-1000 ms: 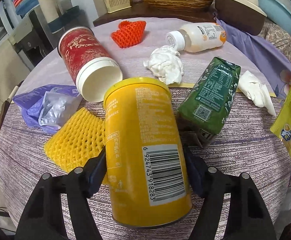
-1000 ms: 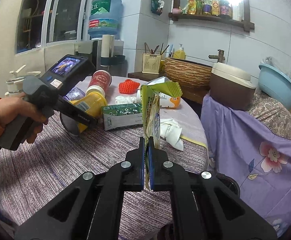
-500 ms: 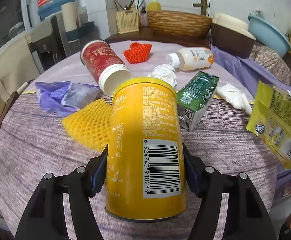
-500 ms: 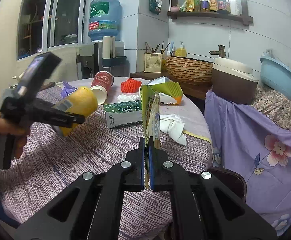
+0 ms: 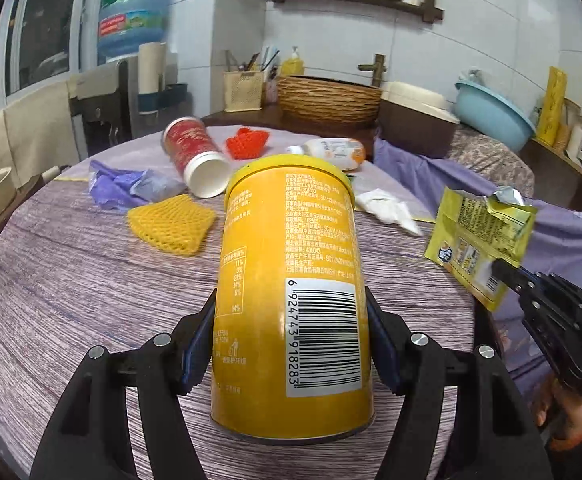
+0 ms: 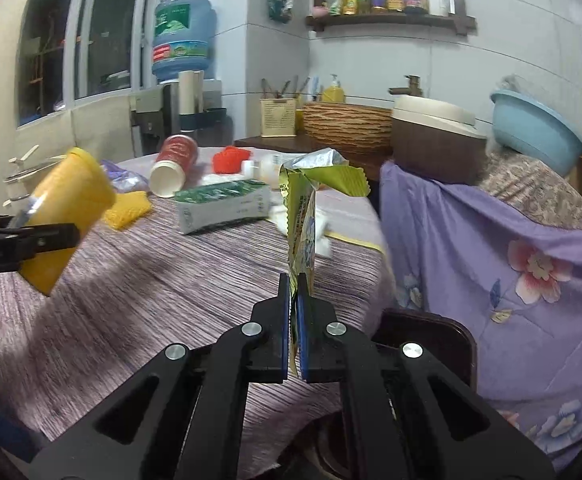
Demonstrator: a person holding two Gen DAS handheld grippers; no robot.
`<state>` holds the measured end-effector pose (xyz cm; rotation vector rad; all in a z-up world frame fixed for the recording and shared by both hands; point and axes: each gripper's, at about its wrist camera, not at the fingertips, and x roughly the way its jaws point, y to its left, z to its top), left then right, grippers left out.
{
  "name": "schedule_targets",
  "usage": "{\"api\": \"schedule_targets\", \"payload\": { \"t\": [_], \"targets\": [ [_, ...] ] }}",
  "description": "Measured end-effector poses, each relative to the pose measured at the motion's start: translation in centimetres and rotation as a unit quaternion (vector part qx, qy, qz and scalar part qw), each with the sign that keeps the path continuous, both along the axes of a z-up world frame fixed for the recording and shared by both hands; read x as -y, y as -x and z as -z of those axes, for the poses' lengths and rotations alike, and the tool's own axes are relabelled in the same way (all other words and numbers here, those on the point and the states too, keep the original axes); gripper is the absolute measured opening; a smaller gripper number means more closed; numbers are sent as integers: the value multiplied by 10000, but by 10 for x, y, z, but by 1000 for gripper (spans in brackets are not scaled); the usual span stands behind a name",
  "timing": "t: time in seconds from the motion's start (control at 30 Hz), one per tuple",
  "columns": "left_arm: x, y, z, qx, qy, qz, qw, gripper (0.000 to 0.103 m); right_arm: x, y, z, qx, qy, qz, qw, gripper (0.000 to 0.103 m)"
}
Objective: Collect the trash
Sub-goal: 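Grasp the yellow canister with the left gripper while the right gripper holds the biscuit bag, then carry the biscuit bag over the black bin and open the right gripper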
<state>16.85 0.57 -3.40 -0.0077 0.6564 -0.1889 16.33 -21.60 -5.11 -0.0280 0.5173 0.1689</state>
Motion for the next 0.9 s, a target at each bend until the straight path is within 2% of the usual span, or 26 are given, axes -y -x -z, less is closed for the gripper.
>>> {"api": "schedule_targets", "payload": {
  "t": [0.27, 0.47, 0.57, 0.6, 0.63, 0.67, 0.7, 0.9],
  "targets": [
    [66, 3, 3, 90, 115, 747, 9971, 65, 76, -7, 23, -279, -239, 950, 9948, 4],
    [107, -4, 6, 46, 176, 1184, 9928, 65, 112, -33, 74, -883, -402, 1331, 9863, 4],
    [121, -6, 9, 3, 180, 1343, 9908, 65, 121, -49, 102, -1235, -647, 1400, 9803, 7],
    [127, -8, 12, -34, 185, 1402, 9899, 65, 124, -53, 110, -1331, -721, 1439, 9779, 14],
    [131, -9, 14, -74, 190, 1442, 9893, 65, 127, -56, 117, -1380, -786, 1490, 9760, 31],
    [135, -11, 17, -123, 198, 1485, 9886, 65, 129, -56, 122, -1414, -811, 1544, 9745, 43],
    [142, -15, 21, -197, 216, 1544, 9876, 65, 130, -57, 125, -1420, -825, 1615, 9731, 63],
    [174, -26, 38, -419, 256, 1844, 9816, 65, 139, -52, 124, -1292, -731, 1786, 9727, 63]
  ]
}}
